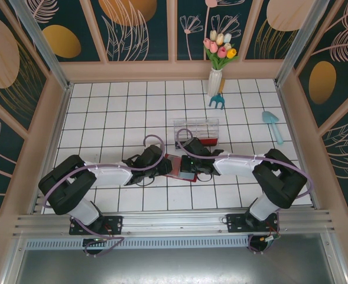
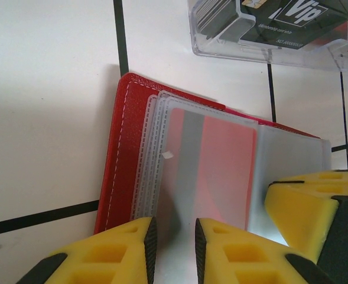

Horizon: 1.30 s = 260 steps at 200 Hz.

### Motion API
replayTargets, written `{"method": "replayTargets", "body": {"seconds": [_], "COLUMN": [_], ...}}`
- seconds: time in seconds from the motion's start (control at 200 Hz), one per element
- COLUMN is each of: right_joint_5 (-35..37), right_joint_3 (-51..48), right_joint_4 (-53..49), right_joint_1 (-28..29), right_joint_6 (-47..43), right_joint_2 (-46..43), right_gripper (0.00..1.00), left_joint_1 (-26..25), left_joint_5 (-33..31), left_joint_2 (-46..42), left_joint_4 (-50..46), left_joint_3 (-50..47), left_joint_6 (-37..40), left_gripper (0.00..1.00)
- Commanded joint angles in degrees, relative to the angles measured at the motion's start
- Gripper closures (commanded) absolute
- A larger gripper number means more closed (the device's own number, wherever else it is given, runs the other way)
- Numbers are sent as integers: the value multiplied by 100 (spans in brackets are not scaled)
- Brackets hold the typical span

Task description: Take the credit cards out of the card holder

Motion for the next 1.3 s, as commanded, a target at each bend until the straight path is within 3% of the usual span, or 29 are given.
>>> {"method": "replayTargets", "body": {"seconds": [0.0,0.33,0.596,1.081,1.296], "right_joint_5": [-33,182,480,369,364], "right_joint_3": [-68,115,-164,-554,-559], "right_joint_4": [133,-181,-511,-94,-110], "right_joint_1": [-35,37,72,-52,-60], "right_joint_6": [11,-55,114,130,117], "right_joint_2": [93,-110,-761,-417,-399], "right_gripper": [94,94,87,92,92], "left_joint_1": [-6,-7,-5,-12,-10], "left_joint_5": [-169,-205,-71,-128,175], "left_joint_2": [-22,-396,-276,31,-42], "left_joint_4": [-144,-53,49,-167,136], "left_joint_3": [57,-83,-48,68,-14], "left_joint_6": [8,27,37,89,115], "left_gripper": [73,73,73,71,73]}}
